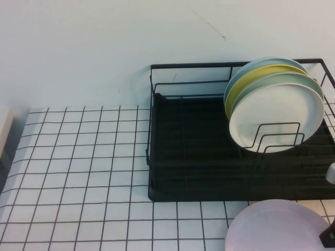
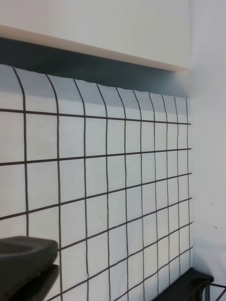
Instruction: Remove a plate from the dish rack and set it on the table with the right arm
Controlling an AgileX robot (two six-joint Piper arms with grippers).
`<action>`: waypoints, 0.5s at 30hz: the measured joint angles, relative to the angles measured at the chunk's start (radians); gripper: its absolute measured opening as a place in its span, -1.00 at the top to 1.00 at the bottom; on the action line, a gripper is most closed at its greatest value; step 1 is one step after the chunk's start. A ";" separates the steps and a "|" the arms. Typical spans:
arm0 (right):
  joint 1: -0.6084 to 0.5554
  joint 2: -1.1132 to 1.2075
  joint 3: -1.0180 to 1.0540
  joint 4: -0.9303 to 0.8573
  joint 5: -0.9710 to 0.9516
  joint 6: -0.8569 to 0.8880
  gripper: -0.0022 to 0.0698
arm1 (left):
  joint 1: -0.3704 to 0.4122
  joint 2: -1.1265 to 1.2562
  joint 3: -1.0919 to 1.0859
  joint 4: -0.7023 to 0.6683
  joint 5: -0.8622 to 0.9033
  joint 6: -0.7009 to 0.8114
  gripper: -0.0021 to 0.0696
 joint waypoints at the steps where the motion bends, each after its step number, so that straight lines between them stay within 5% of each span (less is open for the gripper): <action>1: 0.000 0.000 -0.002 0.000 0.000 0.000 0.31 | 0.000 0.000 0.000 0.000 0.000 0.000 0.95; 9: 0.000 0.000 -0.061 -0.002 0.008 -0.002 0.09 | 0.000 0.000 0.000 0.000 0.000 0.000 0.95; 12: 0.000 -0.009 -0.095 -0.004 0.032 -0.002 0.11 | 0.000 0.000 0.000 0.000 0.000 0.000 0.95; 15: 0.000 -0.043 -0.136 -0.017 0.072 -0.008 0.34 | 0.000 0.000 0.000 0.000 0.000 0.000 0.95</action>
